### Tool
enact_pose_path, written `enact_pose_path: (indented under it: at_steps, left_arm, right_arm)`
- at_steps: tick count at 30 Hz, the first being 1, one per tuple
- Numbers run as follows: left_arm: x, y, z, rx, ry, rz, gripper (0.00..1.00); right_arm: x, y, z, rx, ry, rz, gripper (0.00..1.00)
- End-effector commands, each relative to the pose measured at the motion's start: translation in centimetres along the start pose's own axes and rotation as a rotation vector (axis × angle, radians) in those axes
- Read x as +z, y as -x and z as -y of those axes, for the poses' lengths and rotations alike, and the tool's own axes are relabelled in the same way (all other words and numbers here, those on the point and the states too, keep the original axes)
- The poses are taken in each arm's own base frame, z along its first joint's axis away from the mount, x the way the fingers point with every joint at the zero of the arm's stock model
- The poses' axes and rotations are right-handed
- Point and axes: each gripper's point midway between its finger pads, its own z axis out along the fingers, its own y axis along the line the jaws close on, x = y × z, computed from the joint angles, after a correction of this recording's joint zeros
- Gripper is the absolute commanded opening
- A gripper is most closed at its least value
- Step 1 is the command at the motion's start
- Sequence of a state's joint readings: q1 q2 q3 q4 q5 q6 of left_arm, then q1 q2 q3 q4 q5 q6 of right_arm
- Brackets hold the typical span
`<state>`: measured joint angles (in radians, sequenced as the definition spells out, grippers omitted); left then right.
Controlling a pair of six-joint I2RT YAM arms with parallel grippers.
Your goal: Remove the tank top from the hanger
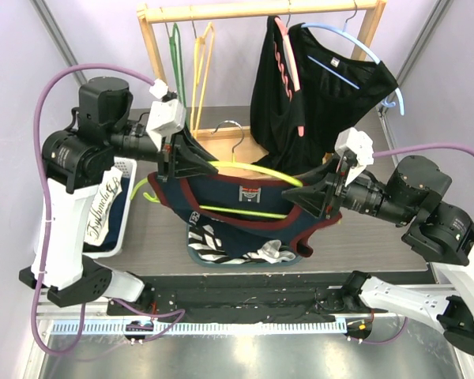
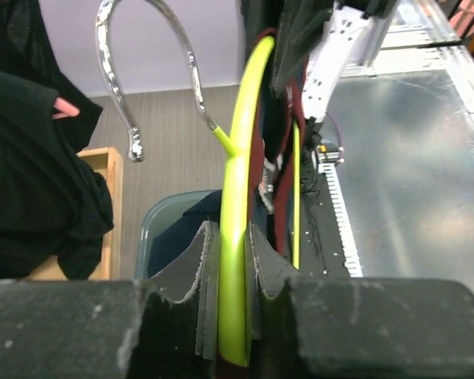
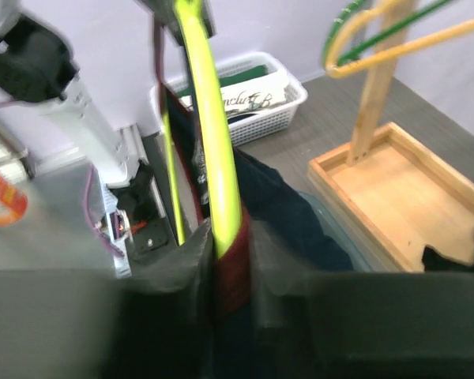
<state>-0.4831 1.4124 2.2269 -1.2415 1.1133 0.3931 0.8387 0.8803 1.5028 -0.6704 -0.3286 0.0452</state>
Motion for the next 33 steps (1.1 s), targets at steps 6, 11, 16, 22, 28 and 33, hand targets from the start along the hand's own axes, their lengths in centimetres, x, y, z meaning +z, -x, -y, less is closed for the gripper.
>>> enact_pose_path:
  at_steps: [6, 11, 16, 22, 28, 33]
  left_arm:
    - [0.5, 0.1, -7.2, 0.179, 0.299, -0.085, 0.00]
    - [-0.8, 1.9, -10.1, 0.251, 0.475, -0.090, 0.00]
    - [-1.3, 2.4, -9.2, 0.281, 0.470, -0.088, 0.00]
    - [-1.2, 2.3, -7.3, 0.285, 0.401, -0.086, 0.00]
    - [-1.4, 2.2, -6.5, 0.280, 0.385, -0.083, 0.00]
    - [-1.4, 2.2, -5.8, 0.277, 0.367, -0.079, 0.00]
  right_arm:
    - [-3.4, 2.8, 6.9, 0.072, -0.448, 0.208, 0.75]
    - [-6.3, 2.3, 8.8, 0.123, -0.607, 0.265, 0.77]
    - [-9.3, 0.5, 10.3, 0.240, -0.745, 0.340, 0.76]
    - [-6.4, -3.9, 10.3, 0.371, -0.703, 0.318, 0.76]
    - [-3.0, -4.2, 10.2, 0.434, -0.629, 0.338, 0.77]
    - [-1.5, -4.0, 10.4, 0.448, -0.615, 0.346, 0.75]
